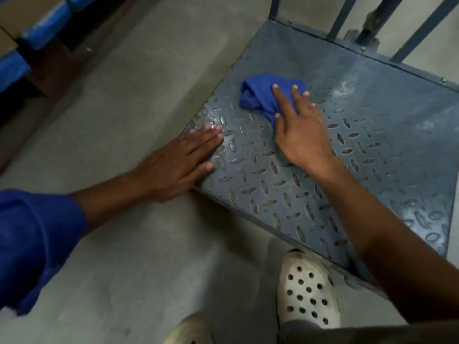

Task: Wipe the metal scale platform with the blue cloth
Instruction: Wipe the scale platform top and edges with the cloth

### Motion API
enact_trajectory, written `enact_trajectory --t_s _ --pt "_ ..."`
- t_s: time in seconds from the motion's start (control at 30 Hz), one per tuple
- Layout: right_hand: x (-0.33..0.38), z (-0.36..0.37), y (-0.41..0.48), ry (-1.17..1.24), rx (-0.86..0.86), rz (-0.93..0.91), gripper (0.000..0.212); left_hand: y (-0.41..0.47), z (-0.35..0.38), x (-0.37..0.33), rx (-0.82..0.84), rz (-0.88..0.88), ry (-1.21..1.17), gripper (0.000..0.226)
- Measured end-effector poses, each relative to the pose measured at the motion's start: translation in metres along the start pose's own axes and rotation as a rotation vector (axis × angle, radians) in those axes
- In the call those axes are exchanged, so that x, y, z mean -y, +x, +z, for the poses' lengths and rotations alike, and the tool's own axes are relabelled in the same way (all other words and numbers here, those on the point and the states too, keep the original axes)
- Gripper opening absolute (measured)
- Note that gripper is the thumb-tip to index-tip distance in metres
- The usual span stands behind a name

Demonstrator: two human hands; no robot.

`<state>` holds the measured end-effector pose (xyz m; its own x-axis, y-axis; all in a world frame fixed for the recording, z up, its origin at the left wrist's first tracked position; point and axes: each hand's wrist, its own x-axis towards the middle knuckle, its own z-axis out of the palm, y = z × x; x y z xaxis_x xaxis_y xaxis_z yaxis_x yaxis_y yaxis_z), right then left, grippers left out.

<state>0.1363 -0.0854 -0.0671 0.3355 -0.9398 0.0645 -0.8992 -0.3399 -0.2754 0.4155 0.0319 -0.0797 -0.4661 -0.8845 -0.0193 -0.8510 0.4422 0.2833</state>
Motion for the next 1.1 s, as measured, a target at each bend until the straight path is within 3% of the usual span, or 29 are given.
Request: enact_trajectory --t_s 0.13,0.27,0.37,0.63,0.73,0.87,0.93,1.1 --pt "0.035 0.004 -0.043 0.008 0.049 -0.154 0.057 0.040 -0.012 0.032 0.047 -0.091 -0.062 0.071" --pt "0.051 0.012 -0.086 0.041 0.129 -0.419 0.057 0.065 -0.025 0.057 0.091 0.023 0.034 0.064" --pt "0.035 0.007 -0.067 0.070 0.189 -0.541 0.056 0.091 -0.042 0.070 0.137 0.083 0.136 0.064" --pt "-0.013 -0.009 0.014 0.034 0.124 -0.294 0.060 0.157 -0.062 0.085 0.149 0.074 0.098 0.059" --pt "0.029 -0.006 0.013 -0.030 0.193 -0.499 0.067 0.156 -0.060 0.085 0.109 0.123 0.141 0.059" --pt "0.081 0.013 -0.015 0.077 0.343 -0.821 0.067 0.148 -0.048 0.084 0.029 0.147 0.192 0.056" --pt "0.063 0.009 -0.006 0.135 0.348 -0.782 0.064 0.146 -0.041 0.084 0.002 0.157 0.207 0.056" --pt "-0.007 -0.015 0.037 0.202 0.225 -0.428 0.063 0.145 -0.038 0.084 -0.034 0.148 0.161 0.055"
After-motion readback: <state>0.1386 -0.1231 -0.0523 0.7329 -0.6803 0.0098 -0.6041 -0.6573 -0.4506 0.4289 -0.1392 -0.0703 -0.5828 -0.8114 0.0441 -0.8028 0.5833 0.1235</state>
